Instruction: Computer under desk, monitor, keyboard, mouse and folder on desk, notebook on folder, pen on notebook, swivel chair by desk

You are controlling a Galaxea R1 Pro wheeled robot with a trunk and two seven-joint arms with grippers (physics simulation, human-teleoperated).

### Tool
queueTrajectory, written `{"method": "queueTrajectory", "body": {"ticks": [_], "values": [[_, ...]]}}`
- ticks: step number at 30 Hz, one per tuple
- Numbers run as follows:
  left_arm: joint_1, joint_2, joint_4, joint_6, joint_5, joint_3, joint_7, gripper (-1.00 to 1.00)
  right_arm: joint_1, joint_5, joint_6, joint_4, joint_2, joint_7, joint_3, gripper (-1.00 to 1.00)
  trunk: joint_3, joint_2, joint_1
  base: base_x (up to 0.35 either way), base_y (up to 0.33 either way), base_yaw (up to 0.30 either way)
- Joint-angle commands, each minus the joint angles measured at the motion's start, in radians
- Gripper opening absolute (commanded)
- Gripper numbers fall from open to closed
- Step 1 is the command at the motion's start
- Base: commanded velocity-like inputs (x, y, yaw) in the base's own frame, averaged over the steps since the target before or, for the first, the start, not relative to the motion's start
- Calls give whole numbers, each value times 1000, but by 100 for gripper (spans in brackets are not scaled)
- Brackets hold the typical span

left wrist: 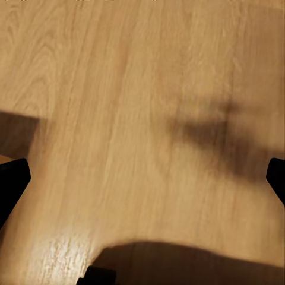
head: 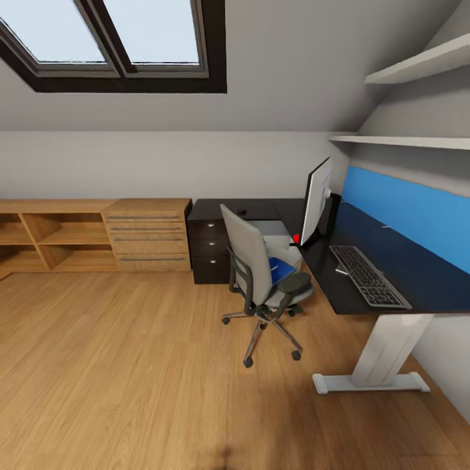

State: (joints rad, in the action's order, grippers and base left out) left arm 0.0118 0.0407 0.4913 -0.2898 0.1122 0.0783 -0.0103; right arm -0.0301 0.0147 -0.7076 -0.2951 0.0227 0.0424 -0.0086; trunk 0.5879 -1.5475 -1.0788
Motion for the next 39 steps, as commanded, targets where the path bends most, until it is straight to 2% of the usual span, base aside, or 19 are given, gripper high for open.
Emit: {"method": "queueTrajectory", "body": {"ticks": [1, 14, 28, 33, 39], "values": [[0, 1, 0, -3, 6, 1, 1, 100, -1, 2, -3, 1, 0, 4, -1, 100, 4, -7, -4, 0, 0, 0], [0, -2, 0, 0, 7, 1, 1, 100, -1, 1, -1, 1, 0, 4, -1, 100, 45, -98, -54, 31, 83, 0], [0, -1, 6, -8, 7, 4, 1, 100, -1, 1, -3, 1, 0, 4, -1, 100, 89, -196, -107, 4, 6, 0], [0, -1, 57, -9, 7, 3, 2, 100, -1, 1, -3, 1, 0, 4, -1, 100, 104, -231, -126, 0, 0, 0], [0, -1, 73, -18, 7, 3, 3, 100, -1, 1, -3, 1, 1, 4, -1, 100, 123, -273, -149, 0, 0, 0]]}}
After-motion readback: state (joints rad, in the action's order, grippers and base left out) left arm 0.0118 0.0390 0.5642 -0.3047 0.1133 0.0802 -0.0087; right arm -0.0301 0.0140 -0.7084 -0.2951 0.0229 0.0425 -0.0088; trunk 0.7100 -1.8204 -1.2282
